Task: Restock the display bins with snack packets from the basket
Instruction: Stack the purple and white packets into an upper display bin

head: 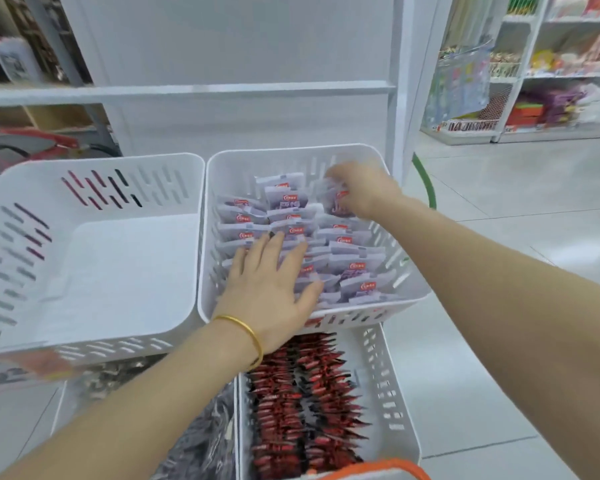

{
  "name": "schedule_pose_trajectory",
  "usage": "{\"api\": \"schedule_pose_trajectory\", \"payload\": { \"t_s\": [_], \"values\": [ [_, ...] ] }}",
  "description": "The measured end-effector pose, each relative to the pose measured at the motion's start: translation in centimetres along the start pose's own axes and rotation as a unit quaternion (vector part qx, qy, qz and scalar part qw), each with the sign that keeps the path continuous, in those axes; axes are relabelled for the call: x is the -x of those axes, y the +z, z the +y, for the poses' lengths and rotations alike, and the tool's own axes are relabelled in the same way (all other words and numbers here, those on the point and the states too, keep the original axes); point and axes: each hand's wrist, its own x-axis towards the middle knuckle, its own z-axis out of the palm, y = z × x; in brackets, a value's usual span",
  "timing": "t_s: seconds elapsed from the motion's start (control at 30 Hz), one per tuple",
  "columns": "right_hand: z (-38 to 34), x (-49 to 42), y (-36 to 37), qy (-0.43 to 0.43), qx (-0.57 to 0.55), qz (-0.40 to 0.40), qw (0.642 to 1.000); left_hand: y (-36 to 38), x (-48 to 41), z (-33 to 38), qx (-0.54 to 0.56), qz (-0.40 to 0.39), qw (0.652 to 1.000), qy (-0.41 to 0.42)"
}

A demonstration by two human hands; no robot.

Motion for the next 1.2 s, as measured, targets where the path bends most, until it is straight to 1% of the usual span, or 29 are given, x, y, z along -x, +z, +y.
{"api": "schedule_pose_trajectory", "payload": {
  "t_s": [0.03,0.07,0.13,0.23,0.3,0.37,0.43,0.5,0.6,0.7,0.73,0.77,0.8,0.87,0.93,0.97,1.03,1.1,1.2],
  "values": [
    [0.2,-0.6,0.4,0.005,0.008,-0.041,0.999,0.1,0.0,0.0,-0.001,-0.004,1.0,0.0],
    [0.4,-1.0,0.6,0.015,-0.006,-0.073,0.997,0.0,0.1,0.0,-0.004,-0.006,1.0,-0.001],
    [0.4,-1.4,0.7,0.035,-0.087,-0.119,0.988,-0.1,0.2,0.1,-0.004,-0.01,1.0,-0.004],
    [-0.4,-0.8,0.9,0.059,-0.208,-0.156,0.964,-0.2,0.2,0.2,-0.006,-0.012,1.0,-0.002],
    [-0.7,-0.2,0.9,0.053,-0.244,-0.17,0.953,-0.2,0.2,0.1,-0.012,-0.013,1.0,-0.001],
    [-0.8,0.8,0.6,0.053,-0.253,-0.179,0.949,-0.1,0.2,0.1,-0.011,-0.016,1.0,-0.003],
    [-0.5,1.7,0.1,0.058,-0.253,-0.145,0.955,-0.2,0.2,0.2,-0.002,-0.015,1.0,-0.005],
    [-0.6,3.1,-0.7,0.058,-0.241,-0.078,0.966,-0.4,0.0,0.2,0.002,0.004,1.0,-0.006],
    [-1.7,7.6,-2.8,0.039,-0.286,0.017,0.957,-1.4,0.2,0.4,-0.022,0.052,0.998,0.012],
    [-3.2,14.6,-3.7,0.011,-0.361,0.043,0.931,-2.6,2.5,0.9,0.029,0.127,0.99,0.049],
    [-3.7,16.9,-3.4,0.014,-0.384,0.039,0.922,-2.9,4.1,0.9,0.046,0.144,0.987,0.059],
    [-4.2,19.3,-2.7,0.022,-0.409,0.028,0.912,-3.0,6.0,0.9,0.059,0.145,0.986,0.063],
    [-4.8,21.7,-1.8,0.032,-0.44,0.013,0.897,-2.7,8.4,0.8,0.068,0.134,0.986,0.067],
    [-6.2,26.6,1.0,0.059,-0.501,-0.03,0.863,-1.2,13.9,0.0,0.081,0.078,0.991,0.077],
    [-7.8,31.5,4.7,0.087,-0.531,-0.104,0.837,0.7,19.9,-1.2,0.076,0.001,0.995,0.07],
    [-8.7,33.8,6.6,0.095,-0.525,-0.147,0.833,1.6,22.8,-1.8,0.069,-0.04,0.995,0.06],
    [-10.2,37.8,10.1,0.099,-0.485,-0.226,0.839,2.8,28.0,-3.0,0.054,-0.11,0.992,0.038],
    [-11.5,40.4,12.8,0.087,-0.436,-0.281,0.85,3.0,31.6,-3.7,0.038,-0.159,0.986,0.029],
    [-13.5,42.8,16.0,0.032,-0.335,-0.354,0.873,2.5,35.8,-4.3,0.032,-0.185,0.982,0.009]
  ]
}}
